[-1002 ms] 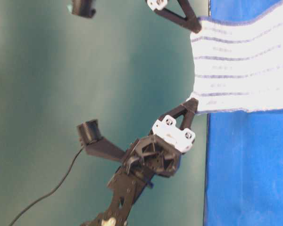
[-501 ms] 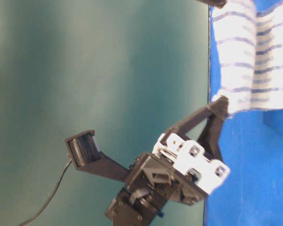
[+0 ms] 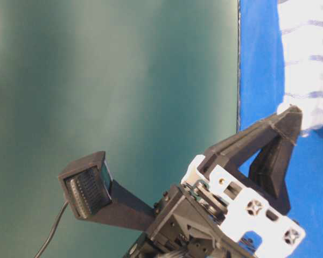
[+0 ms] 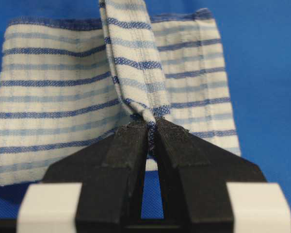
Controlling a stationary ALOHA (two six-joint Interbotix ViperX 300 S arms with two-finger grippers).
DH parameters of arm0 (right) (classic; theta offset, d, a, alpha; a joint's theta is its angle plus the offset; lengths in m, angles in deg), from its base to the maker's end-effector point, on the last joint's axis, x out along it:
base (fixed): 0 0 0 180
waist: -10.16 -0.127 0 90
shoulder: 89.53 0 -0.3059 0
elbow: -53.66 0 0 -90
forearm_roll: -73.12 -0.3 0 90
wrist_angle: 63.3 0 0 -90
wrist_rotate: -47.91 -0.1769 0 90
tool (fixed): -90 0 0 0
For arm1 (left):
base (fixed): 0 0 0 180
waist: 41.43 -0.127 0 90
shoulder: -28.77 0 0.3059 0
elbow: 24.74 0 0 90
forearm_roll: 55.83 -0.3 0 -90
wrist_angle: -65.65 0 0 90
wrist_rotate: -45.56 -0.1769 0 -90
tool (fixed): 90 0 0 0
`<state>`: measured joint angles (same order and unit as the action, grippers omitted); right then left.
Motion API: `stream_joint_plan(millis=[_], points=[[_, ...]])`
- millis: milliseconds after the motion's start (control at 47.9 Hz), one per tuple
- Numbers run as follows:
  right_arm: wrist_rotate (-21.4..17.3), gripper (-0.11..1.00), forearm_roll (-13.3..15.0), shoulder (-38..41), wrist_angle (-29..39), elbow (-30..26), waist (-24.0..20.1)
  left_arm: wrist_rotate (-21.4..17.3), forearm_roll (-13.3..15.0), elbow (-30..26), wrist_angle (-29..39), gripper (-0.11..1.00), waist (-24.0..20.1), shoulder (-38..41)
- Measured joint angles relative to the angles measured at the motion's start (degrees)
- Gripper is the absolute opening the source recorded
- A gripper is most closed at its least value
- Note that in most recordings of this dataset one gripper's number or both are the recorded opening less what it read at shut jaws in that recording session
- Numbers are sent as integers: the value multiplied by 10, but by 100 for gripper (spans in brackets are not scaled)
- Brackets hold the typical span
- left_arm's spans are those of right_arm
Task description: Fold the blue towel.
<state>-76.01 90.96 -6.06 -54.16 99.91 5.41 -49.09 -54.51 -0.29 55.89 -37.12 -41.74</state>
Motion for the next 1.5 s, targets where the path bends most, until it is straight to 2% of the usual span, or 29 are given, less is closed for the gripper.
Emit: stream_joint_plan(millis=[439, 668, 689, 752, 835, 898, 961, 1002, 1086, 1232, 1503], points=[[-3, 6, 1, 36, 6, -8, 0, 2, 1, -5, -6, 3, 4, 29], [-3, 8, -1, 57, 6, -17, -15, 4, 3, -5, -17, 5, 14, 40], [-3, 9, -2, 59, 7, -18, -16, 4, 2, -5, -18, 6, 15, 40], [-7, 24, -4, 66, 11, -20, -19, 5, 3, -5, -21, 12, 18, 45], [-11, 46, -4, 69, 13, -21, -23, 11, 3, -5, -26, 29, 25, 47], [-14, 59, -5, 69, 17, -22, -23, 20, 2, -5, -30, 46, 30, 47], [-14, 64, -5, 69, 24, -24, -24, 29, 3, -5, -30, 62, 31, 47], [-13, 63, -5, 69, 29, -24, -24, 32, 3, -5, -28, 72, 31, 47], [-13, 61, -5, 62, 42, -26, -24, 29, 2, -3, -18, 81, 30, 40], [-13, 61, -5, 27, 69, -29, -25, 21, 3, 6, 24, 81, 30, -4], [-8, 61, 16, -117, 126, -29, -25, 6, 3, 58, 103, 80, 21, -157]])
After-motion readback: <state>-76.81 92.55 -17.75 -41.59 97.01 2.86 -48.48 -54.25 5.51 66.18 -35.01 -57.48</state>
